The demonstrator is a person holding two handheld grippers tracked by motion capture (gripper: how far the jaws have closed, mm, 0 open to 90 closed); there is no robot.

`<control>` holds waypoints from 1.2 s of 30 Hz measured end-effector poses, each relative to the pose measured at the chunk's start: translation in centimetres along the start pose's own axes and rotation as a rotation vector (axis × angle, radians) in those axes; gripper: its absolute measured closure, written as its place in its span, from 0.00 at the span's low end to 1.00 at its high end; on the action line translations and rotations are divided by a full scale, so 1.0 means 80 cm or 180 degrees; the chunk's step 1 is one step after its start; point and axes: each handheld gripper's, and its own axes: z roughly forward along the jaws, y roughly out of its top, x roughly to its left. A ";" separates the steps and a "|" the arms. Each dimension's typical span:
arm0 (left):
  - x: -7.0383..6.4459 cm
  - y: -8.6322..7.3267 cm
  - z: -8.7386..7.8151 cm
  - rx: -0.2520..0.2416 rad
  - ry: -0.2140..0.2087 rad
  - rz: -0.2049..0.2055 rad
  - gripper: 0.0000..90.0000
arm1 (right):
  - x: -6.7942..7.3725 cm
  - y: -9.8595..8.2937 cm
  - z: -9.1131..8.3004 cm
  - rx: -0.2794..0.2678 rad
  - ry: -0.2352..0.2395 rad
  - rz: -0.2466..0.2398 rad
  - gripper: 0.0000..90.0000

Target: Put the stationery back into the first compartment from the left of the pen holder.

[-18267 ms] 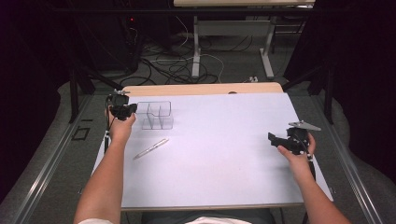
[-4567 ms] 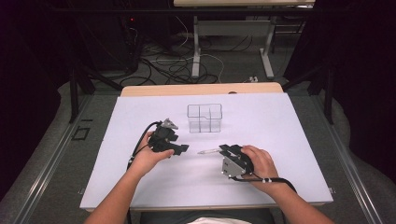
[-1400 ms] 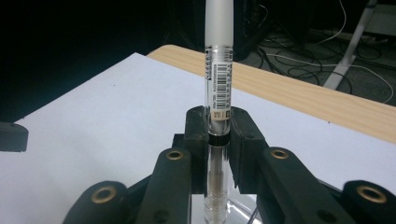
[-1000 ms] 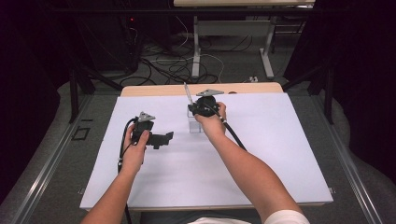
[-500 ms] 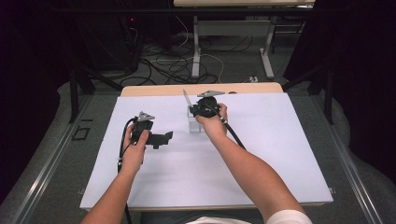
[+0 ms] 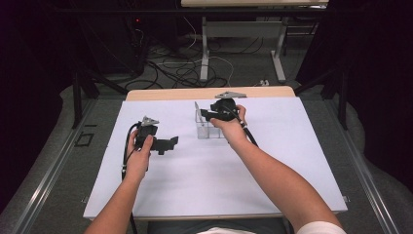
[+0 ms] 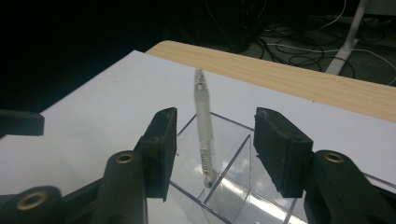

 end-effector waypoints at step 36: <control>0.040 -0.010 -0.018 -0.0130 0.0178 -0.0333 0.00 | -0.113 -0.030 -0.123 0.0302 -0.0689 0.0002 0.00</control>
